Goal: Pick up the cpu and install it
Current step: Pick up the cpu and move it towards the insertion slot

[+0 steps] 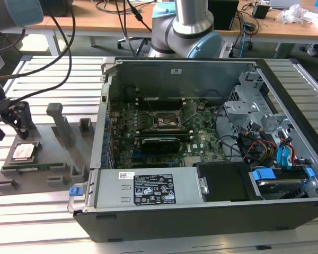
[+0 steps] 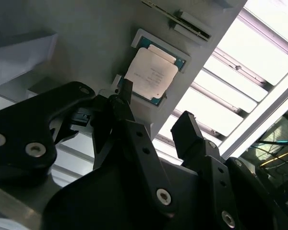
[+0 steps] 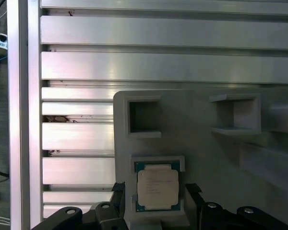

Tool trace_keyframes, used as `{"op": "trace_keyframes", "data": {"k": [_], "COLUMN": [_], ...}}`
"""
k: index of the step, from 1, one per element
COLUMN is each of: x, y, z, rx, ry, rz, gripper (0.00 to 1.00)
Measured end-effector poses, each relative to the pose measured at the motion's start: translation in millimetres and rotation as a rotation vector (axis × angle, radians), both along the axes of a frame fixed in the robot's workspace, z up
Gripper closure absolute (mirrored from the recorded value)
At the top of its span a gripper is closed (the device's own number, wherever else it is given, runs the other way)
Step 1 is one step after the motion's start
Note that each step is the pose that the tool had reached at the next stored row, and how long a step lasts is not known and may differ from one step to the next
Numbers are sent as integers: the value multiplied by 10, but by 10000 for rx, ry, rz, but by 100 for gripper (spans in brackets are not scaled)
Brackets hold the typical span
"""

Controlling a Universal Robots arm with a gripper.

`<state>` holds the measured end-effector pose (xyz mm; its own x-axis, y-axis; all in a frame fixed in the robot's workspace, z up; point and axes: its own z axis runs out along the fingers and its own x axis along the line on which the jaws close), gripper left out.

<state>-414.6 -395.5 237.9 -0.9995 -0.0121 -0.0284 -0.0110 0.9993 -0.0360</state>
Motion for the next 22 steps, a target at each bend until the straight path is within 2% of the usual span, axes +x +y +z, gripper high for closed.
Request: {"op": "trace_keyframes", "data": {"k": [22], "x": [10], "y": [-21], "z": [-139], "rx": [-3], "ry": [0], "rz": [2], "gripper": [40]}}
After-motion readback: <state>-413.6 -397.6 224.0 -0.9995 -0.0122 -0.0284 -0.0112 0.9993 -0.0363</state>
